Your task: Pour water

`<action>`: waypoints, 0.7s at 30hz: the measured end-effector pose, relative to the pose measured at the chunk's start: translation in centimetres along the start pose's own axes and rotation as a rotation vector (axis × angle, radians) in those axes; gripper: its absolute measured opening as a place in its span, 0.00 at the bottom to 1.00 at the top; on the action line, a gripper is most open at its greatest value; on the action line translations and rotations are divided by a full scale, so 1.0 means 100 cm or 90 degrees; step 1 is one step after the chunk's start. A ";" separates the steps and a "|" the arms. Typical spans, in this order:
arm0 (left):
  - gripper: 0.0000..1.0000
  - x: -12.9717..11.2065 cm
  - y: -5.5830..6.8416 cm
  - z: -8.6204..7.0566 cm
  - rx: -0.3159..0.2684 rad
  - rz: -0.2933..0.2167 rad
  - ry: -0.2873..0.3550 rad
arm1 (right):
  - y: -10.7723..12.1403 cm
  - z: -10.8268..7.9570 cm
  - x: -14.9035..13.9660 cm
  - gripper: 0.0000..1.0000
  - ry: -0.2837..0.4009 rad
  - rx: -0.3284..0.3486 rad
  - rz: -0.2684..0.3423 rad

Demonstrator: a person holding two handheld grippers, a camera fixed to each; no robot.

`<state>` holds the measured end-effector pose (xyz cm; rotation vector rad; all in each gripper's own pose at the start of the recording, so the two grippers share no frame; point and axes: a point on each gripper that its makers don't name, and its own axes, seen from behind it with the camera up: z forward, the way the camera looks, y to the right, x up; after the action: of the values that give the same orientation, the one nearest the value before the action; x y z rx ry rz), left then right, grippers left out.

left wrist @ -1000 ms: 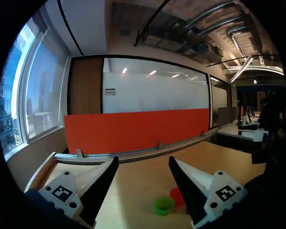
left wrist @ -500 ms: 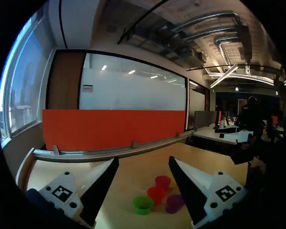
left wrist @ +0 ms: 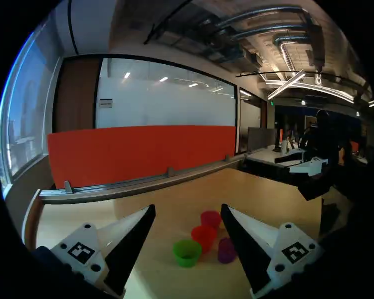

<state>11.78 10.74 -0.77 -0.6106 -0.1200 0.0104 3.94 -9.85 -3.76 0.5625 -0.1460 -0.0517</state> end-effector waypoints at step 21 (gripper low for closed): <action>0.97 -0.072 -0.001 0.015 -0.032 0.018 -0.098 | -0.014 0.019 -0.062 1.00 -0.096 0.029 -0.020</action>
<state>4.42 11.17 -0.31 -0.6619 -0.2610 0.0821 -2.52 -11.49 -3.70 0.6060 -0.2853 -0.1218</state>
